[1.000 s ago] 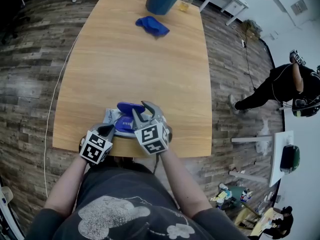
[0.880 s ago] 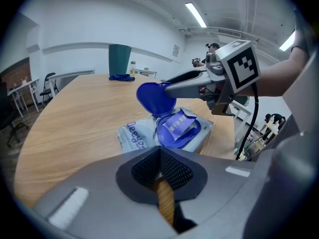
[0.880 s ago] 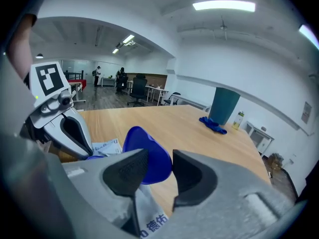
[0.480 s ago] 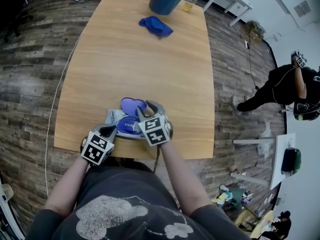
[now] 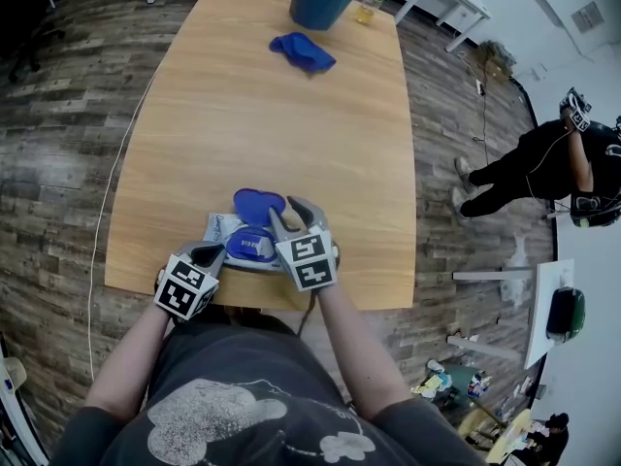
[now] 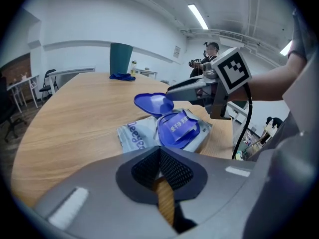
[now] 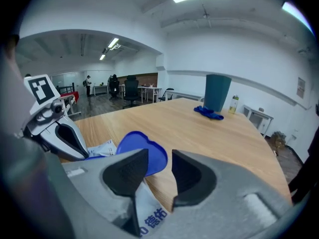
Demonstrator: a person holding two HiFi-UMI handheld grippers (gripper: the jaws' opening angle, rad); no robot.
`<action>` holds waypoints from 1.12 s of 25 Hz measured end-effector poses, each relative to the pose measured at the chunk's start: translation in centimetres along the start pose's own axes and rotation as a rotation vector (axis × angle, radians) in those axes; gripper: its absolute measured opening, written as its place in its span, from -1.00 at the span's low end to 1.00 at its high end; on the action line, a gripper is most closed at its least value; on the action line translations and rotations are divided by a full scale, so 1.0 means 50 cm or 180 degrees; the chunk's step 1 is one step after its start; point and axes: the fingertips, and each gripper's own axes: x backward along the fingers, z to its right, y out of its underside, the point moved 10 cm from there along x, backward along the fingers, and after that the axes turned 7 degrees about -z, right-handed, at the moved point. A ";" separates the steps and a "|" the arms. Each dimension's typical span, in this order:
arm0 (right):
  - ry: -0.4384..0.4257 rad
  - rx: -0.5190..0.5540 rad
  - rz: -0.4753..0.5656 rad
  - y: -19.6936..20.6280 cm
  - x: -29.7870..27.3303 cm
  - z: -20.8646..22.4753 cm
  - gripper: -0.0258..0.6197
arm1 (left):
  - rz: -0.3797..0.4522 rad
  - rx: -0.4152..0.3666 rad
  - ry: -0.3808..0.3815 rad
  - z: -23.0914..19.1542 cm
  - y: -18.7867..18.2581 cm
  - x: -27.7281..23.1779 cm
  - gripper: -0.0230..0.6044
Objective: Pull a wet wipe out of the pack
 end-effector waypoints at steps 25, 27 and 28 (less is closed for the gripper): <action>0.0078 -0.0544 0.0122 0.105 0.131 -0.024 -0.50 | 0.0285 -0.0509 -0.0464 0.115 -0.093 -0.036 -0.75; 0.0029 -0.0437 0.0102 0.101 0.128 -0.037 -0.50 | 0.0341 -0.0403 -0.0432 0.109 -0.093 -0.024 -0.82; 0.0008 -0.0343 0.0080 0.098 0.126 -0.045 -0.50 | 0.0389 -0.0349 -0.0443 0.104 -0.093 -0.014 -0.83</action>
